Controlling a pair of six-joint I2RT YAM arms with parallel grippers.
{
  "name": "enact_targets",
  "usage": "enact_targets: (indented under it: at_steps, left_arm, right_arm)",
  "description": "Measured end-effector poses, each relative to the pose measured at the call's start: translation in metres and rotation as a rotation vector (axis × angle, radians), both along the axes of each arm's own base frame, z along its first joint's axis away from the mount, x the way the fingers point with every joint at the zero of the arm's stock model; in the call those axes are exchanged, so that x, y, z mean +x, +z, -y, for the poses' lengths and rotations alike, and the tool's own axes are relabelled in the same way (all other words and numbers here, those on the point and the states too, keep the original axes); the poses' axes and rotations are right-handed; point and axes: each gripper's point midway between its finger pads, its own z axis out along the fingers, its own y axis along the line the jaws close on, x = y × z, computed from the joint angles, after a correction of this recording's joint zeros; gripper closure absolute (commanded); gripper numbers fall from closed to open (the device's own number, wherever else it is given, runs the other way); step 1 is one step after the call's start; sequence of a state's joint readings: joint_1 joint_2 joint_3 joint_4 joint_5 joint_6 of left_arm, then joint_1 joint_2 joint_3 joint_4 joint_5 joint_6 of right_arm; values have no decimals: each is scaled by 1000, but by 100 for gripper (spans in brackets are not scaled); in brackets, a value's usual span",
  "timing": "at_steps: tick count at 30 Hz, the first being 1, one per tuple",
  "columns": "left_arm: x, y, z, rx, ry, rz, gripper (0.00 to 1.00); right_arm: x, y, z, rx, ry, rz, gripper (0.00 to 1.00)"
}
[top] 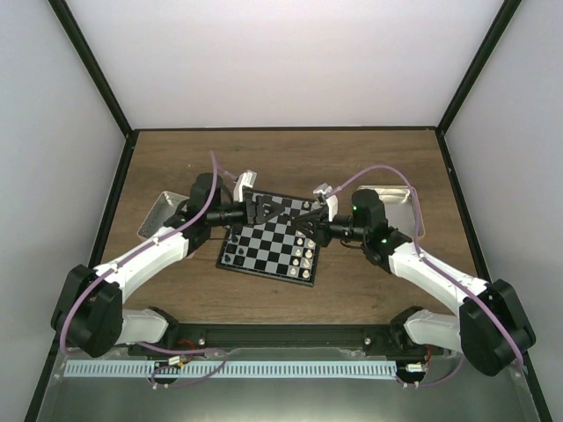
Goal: Set up the chess pieces on the board
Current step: Place the chess piece on the chessboard.
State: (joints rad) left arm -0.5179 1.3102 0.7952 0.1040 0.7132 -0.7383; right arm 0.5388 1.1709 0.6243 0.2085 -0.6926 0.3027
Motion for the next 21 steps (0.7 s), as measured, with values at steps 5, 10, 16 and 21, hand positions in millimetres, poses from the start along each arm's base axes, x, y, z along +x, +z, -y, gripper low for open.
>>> enact_targets:
  at_steps: [5,10,16,21]
  left_arm:
    - [-4,10,5,-44,-30,2,44]
    - [-11,14,11,-70,-75,-2,58]
    - [-16,6,14,-49,-106,-13,64]
    - [-18,3,14,-29,-117,-12,77]
  right_arm:
    - [-6,-1,-5,0,31,1,83]
    - [-7,-10,-10,-14,45,-22,83]
    - [-6,-11,-12,-16,48,-27,83]
    - [-3,-5,-15,-5,49,-10,83]
